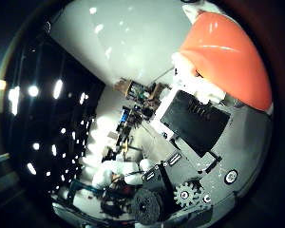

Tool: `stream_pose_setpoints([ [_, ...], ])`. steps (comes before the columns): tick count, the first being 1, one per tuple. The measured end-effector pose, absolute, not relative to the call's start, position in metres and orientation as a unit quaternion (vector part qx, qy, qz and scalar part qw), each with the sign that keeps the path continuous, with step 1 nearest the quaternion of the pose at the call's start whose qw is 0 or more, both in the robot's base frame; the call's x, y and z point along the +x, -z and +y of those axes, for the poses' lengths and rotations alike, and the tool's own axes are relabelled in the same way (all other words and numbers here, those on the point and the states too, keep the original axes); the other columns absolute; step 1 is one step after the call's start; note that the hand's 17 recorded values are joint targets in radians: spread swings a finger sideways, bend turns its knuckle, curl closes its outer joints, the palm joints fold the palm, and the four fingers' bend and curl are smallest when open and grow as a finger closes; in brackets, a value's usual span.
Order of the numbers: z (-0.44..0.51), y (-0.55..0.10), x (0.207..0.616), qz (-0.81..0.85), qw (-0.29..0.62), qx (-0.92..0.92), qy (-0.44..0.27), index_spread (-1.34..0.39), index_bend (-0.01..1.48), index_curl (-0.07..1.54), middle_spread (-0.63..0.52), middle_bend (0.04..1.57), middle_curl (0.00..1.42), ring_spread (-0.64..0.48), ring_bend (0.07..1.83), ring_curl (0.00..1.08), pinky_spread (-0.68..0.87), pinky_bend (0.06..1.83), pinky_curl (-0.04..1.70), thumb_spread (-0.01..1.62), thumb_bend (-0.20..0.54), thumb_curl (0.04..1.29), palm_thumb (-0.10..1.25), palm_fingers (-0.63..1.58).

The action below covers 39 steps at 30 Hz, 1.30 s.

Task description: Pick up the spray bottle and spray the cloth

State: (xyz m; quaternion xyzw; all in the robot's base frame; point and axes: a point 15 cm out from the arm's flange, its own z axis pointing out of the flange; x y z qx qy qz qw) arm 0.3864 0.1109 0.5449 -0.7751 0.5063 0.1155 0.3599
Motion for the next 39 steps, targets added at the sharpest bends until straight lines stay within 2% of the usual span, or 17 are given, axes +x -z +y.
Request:
stream_pose_setpoints([
  [11,0.171,-0.484,0.422,0.545,0.232,-0.795,-0.129,-0.29,1.14,0.69,-0.19,1.34,0.70,-0.21,1.45,0.56,-0.29,1.31,0.65,0.55,-0.018,1.04,1.02,1.22],
  [25,0.223,-0.337,0.463,0.559,0.066,-0.806,-0.184,-0.30,1.14,0.69,-0.19,1.33,0.70,-0.21,1.45,0.56,-0.29,1.30,0.66,0.54,-0.020,1.03,1.01,1.22],
  [31,0.226,-0.353,0.464,0.557,0.072,-0.809,-0.175,-0.30,1.14,0.69,-0.19,1.33,0.70,-0.21,1.45,0.56,-0.29,1.30,0.66,0.53,-0.019,1.03,1.01,1.22],
  [39,0.209,-0.430,0.449,0.559,0.128,-0.809,-0.129,-0.30,1.14,0.69,-0.19,1.33,0.70,-0.21,1.45,0.56,-0.29,1.30,0.66,0.51,-0.020,1.03,1.02,1.22],
])
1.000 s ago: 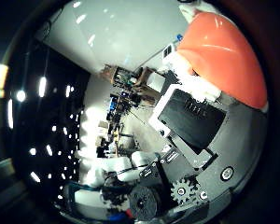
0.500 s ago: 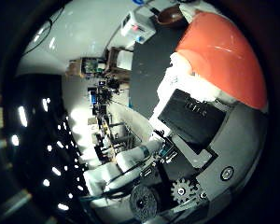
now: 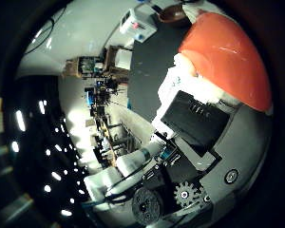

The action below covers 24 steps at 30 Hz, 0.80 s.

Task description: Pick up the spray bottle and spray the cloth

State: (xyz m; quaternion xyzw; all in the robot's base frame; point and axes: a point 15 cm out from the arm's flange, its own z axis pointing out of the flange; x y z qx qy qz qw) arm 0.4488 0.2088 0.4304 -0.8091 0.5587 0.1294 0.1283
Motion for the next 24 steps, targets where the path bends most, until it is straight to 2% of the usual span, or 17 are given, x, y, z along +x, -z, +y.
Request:
stream_pose_setpoints([
  [5,0.191,-0.482,0.432,0.561,0.167,-0.806,-0.094,-0.30,1.14,0.69,-0.19,1.33,0.70,-0.21,1.45,0.56,-0.29,1.30,0.67,0.49,-0.021,1.03,1.02,1.22],
  [9,0.180,-0.531,0.402,0.552,0.202,-0.807,-0.061,-0.30,1.14,0.69,-0.19,1.33,0.70,-0.21,1.46,0.56,-0.29,1.29,0.67,0.48,-0.020,1.02,1.02,1.22],
  [12,0.176,-0.545,0.389,0.547,0.207,-0.810,-0.051,-0.30,1.14,0.69,-0.19,1.32,0.70,-0.21,1.46,0.56,-0.29,1.29,0.67,0.47,-0.020,1.02,1.02,1.22],
  [16,0.179,-0.528,0.397,0.548,0.187,-0.813,-0.059,-0.30,1.14,0.69,-0.19,1.32,0.71,-0.21,1.46,0.56,-0.29,1.29,0.67,0.46,-0.020,1.01,1.02,1.22],
  [24,0.203,-0.435,0.442,0.557,0.109,-0.817,-0.101,-0.29,1.13,0.69,-0.19,1.32,0.71,-0.21,1.45,0.56,-0.29,1.29,0.67,0.45,-0.020,1.00,1.02,1.22],
])
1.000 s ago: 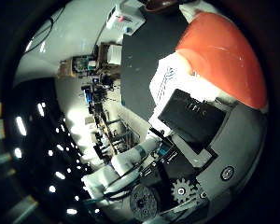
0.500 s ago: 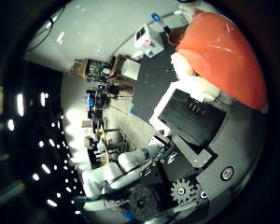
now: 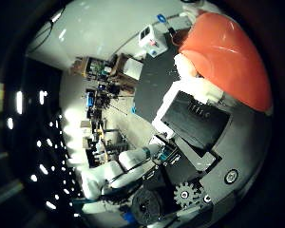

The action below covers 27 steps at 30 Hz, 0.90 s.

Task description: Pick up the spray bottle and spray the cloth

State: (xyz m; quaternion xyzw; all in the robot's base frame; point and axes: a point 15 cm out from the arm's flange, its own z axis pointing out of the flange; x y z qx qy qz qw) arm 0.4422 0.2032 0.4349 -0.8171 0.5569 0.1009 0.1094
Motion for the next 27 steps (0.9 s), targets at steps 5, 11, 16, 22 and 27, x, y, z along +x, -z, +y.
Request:
stream_pose_setpoints([
  [5,0.208,-0.405,0.458,0.564,0.092,-0.814,-0.108,-0.29,1.13,0.69,-0.19,1.32,0.71,-0.21,1.45,0.56,-0.29,1.29,0.67,0.46,-0.021,1.00,1.02,1.22],
  [11,0.209,-0.411,0.456,0.560,0.098,-0.815,-0.108,-0.29,1.13,0.69,-0.19,1.32,0.71,-0.21,1.45,0.56,-0.29,1.29,0.67,0.46,-0.020,1.00,1.02,1.22],
  [16,0.218,-0.447,0.442,0.546,0.136,-0.821,-0.098,-0.29,1.14,0.69,-0.19,1.32,0.71,-0.21,1.45,0.56,-0.29,1.29,0.67,0.46,-0.019,1.01,1.02,1.22],
  [22,0.241,-0.488,0.417,0.518,0.177,-0.833,-0.084,-0.29,1.14,0.69,-0.20,1.33,0.71,-0.21,1.45,0.56,-0.29,1.29,0.66,0.46,-0.020,1.01,1.02,1.23],
  [27,0.271,-0.523,0.396,0.483,0.236,-0.837,-0.104,-0.30,1.13,0.69,-0.20,1.33,0.70,-0.21,1.45,0.56,-0.29,1.29,0.66,0.48,-0.020,1.01,1.02,1.23],
])
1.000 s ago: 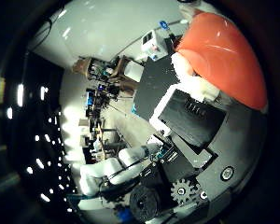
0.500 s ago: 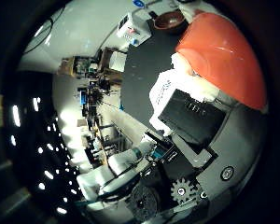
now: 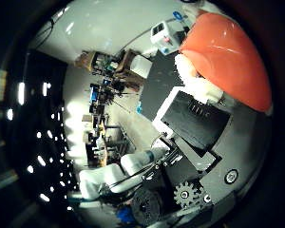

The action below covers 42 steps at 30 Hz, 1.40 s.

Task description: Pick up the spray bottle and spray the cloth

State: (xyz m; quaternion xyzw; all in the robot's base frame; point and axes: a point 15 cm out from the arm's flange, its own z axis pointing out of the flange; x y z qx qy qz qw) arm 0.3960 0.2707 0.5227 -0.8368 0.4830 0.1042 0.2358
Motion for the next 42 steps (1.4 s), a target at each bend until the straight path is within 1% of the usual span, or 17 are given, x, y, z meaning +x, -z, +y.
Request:
stream_pose_setpoints([
  [3,0.288,-0.540,0.392,0.461,0.273,-0.837,-0.110,-0.30,1.13,0.69,-0.20,1.33,0.70,-0.21,1.45,0.56,-0.29,1.29,0.66,0.49,-0.020,1.01,1.01,1.23],
  [7,0.317,-0.561,0.395,0.431,0.336,-0.829,-0.120,-0.30,1.13,0.69,-0.20,1.33,0.70,-0.21,1.45,0.56,-0.29,1.29,0.66,0.50,-0.019,1.01,1.01,1.23],
  [11,0.345,-0.566,0.398,0.404,0.375,-0.825,-0.129,-0.29,1.13,0.69,-0.20,1.33,0.70,-0.21,1.45,0.56,-0.29,1.29,0.66,0.51,-0.019,1.02,1.01,1.23],
  [14,0.369,-0.548,0.396,0.383,0.391,-0.823,-0.151,-0.29,1.13,0.69,-0.19,1.33,0.70,-0.21,1.45,0.56,-0.29,1.29,0.67,0.52,-0.019,1.02,1.01,1.23],
  [16,0.386,-0.529,0.389,0.366,0.397,-0.823,-0.177,-0.29,1.13,0.69,-0.19,1.33,0.69,-0.21,1.45,0.56,-0.29,1.29,0.67,0.52,-0.018,1.02,1.01,1.23],
  [21,0.423,-0.507,0.376,0.314,0.440,-0.805,-0.243,-0.29,1.13,0.69,-0.19,1.34,0.69,-0.21,1.45,0.56,-0.29,1.29,0.67,0.53,-0.018,1.02,1.01,1.23],
  [27,0.462,-0.464,0.384,0.278,0.466,-0.787,-0.293,-0.29,1.13,0.69,-0.18,1.33,0.69,-0.21,1.45,0.56,-0.29,1.28,0.67,0.51,-0.018,1.02,1.02,1.22],
  [37,0.506,-0.421,0.419,0.249,0.486,-0.776,-0.316,-0.29,1.13,0.69,-0.19,1.33,0.69,-0.21,1.45,0.56,-0.30,1.28,0.68,0.50,-0.019,1.02,1.02,1.22],
  [42,0.527,-0.387,0.430,0.237,0.483,-0.780,-0.320,-0.29,1.13,0.69,-0.19,1.32,0.69,-0.21,1.45,0.56,-0.30,1.28,0.68,0.49,-0.019,1.02,1.02,1.22],
])
